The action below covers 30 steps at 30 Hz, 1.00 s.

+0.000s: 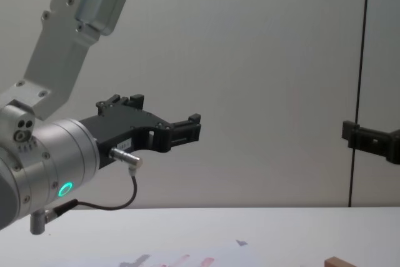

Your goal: Use the one hand to pick up the stamp and affix it onto the A4 paper.

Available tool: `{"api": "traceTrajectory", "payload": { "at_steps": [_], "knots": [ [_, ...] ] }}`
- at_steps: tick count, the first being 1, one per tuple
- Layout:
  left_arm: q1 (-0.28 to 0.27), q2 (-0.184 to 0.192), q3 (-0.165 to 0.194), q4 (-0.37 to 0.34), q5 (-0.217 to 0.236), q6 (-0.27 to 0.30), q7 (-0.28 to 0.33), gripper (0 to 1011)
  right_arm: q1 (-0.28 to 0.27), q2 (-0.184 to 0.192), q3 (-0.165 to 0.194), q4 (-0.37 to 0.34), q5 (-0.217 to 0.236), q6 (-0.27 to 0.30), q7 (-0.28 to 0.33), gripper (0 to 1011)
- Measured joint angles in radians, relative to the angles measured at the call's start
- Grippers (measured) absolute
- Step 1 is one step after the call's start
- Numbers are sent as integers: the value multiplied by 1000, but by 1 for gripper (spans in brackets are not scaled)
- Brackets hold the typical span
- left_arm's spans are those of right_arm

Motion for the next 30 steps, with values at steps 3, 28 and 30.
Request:
{"api": "traceTrajectory", "payload": {
  "at_steps": [3, 28, 30],
  "knots": [
    [0, 0, 0, 0, 0, 0, 0, 1001, 0, 0, 0, 0, 0, 0, 0, 1003],
    [0, 0, 0, 0, 0, 0, 0, 1001, 0, 0, 0, 0, 0, 0, 0, 1003],
    [0, 0, 0, 0, 0, 0, 0, 1001, 0, 0, 0, 0, 0, 0, 0, 1003]
  ]
}}
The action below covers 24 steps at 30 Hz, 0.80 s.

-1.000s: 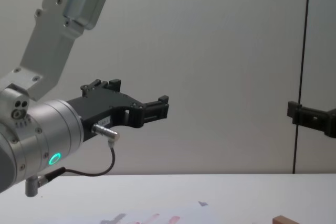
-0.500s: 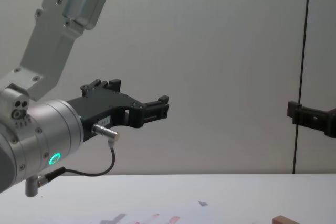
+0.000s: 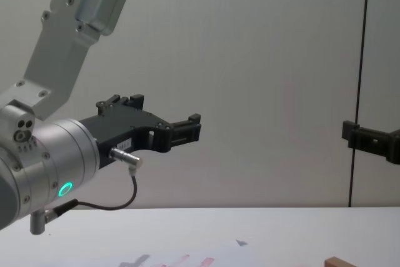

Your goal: Use the one hand to pick up the stamp and affix it onto the A4 paper.

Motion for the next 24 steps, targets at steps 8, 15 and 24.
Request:
{"api": "traceTrajectory", "payload": {
  "at_steps": [8, 15, 24],
  "knots": [
    [0, 0, 0, 0, 0, 0, 0, 1001, 0, 0, 0, 0, 0, 0, 0, 1003],
    [0, 0, 0, 0, 0, 0, 0, 1002, 0, 0, 1, 0, 0, 0, 0, 1003],
    [0, 0, 0, 0, 0, 0, 0, 1002, -18, 13, 7, -8, 9, 5, 3, 1004]
  ]
}}
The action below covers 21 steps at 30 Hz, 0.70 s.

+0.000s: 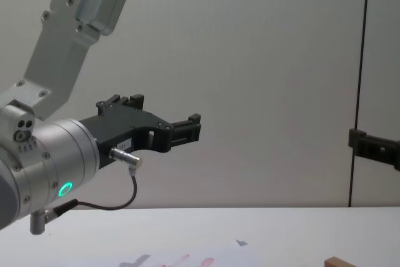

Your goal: Use the one hand to pick up the stamp and affix it onto the A4 paper.

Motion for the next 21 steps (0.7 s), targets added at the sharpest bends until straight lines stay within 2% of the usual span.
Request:
{"api": "traceTrajectory", "payload": {
  "at_steps": [13, 21],
  "knots": [
    [0, 0, 0, 0, 0, 0, 0, 1001, -60, 42, 17, -41, 29, 44, 2, 1004],
    [0, 0, 0, 0, 0, 0, 0, 1001, -78, 49, 15, -47, 21, 96, 7, 1003]
  ]
}}
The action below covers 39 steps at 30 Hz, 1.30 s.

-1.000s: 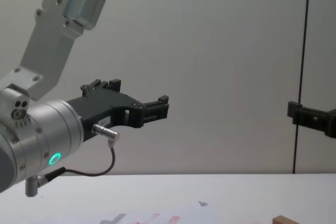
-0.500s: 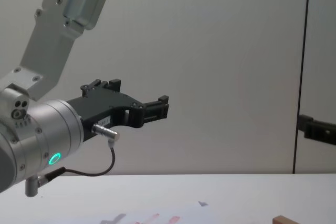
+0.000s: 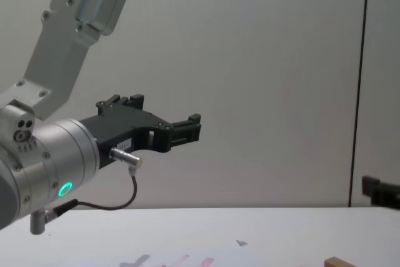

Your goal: Use the one hand to pick up the stamp and affix it onto the A4 paper.

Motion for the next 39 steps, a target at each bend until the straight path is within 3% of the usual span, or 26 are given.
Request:
{"api": "traceTrajectory", "payload": {
  "at_steps": [8, 18, 39],
  "knots": [
    [0, 0, 0, 0, 0, 0, 0, 1001, 3, -11, -16, 19, -40, 72, 10, 1003],
    [0, 0, 0, 0, 0, 0, 0, 1001, 45, -59, -51, 95, -113, 153, 28, 1003],
    [0, 0, 0, 0, 0, 0, 0, 1001, 144, -139, -94, 243, -221, 190, 84, 996]
  ]
}}
